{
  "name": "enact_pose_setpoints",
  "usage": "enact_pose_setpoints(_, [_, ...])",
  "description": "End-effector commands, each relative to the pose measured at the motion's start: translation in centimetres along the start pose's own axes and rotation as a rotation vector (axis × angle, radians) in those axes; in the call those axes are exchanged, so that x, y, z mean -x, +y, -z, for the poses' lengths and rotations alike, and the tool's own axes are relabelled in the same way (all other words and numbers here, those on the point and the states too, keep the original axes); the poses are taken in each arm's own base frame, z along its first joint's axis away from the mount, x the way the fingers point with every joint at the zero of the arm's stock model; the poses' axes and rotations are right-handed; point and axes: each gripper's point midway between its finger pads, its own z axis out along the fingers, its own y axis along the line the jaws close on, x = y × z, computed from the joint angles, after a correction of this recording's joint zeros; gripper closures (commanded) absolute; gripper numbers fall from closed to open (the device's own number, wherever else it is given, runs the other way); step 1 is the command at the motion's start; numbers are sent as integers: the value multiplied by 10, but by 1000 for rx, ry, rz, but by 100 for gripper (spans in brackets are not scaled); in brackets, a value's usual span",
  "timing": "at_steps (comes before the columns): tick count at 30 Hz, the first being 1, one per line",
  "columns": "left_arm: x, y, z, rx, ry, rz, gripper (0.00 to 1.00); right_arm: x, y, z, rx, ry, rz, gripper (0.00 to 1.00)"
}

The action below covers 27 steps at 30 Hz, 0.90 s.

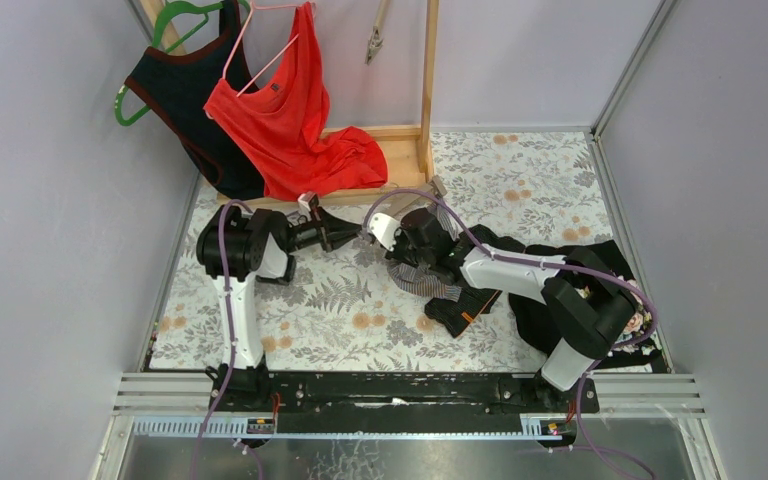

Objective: Clip the underwear to the hanger

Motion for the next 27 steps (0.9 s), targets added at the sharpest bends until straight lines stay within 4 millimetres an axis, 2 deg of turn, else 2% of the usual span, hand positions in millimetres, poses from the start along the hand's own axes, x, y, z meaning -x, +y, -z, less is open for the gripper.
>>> enact_pose_setpoints(1, [21,-20,16,-62,-89,-63,100,14,-11,19,-70,-54,-30,100])
enact_pose_setpoints(4, [35,-27,25,-78,-146,-64,100,8,-1,20,-39,-42,-68,99])
enact_pose_setpoints(6, [44,-32,32,-88,-183,-64,100,5,7,19,-8,-44,-100,95])
enact_pose_setpoints(8, [50,-35,38,-95,-211,-66,100,4,13,18,14,-39,-127,81])
enact_pose_setpoints(12, [55,-39,48,-100,-242,-70,100,-2,25,10,61,-14,-166,67])
enact_pose_setpoints(18, [53,-40,53,-98,-250,-70,100,2,31,4,92,-27,-207,62])
enact_pose_setpoints(20, [52,-40,53,-98,-250,-72,100,-4,36,0,106,-2,-214,62])
enact_pose_setpoints(23, [53,-40,53,-98,-251,-71,100,5,34,8,109,-30,-232,60])
enact_pose_setpoints(25, [54,-38,53,-95,-250,-67,100,14,32,17,102,-59,-219,46])
enact_pose_setpoints(27, [56,-36,52,-94,-252,-62,100,23,34,25,104,-66,-168,44])
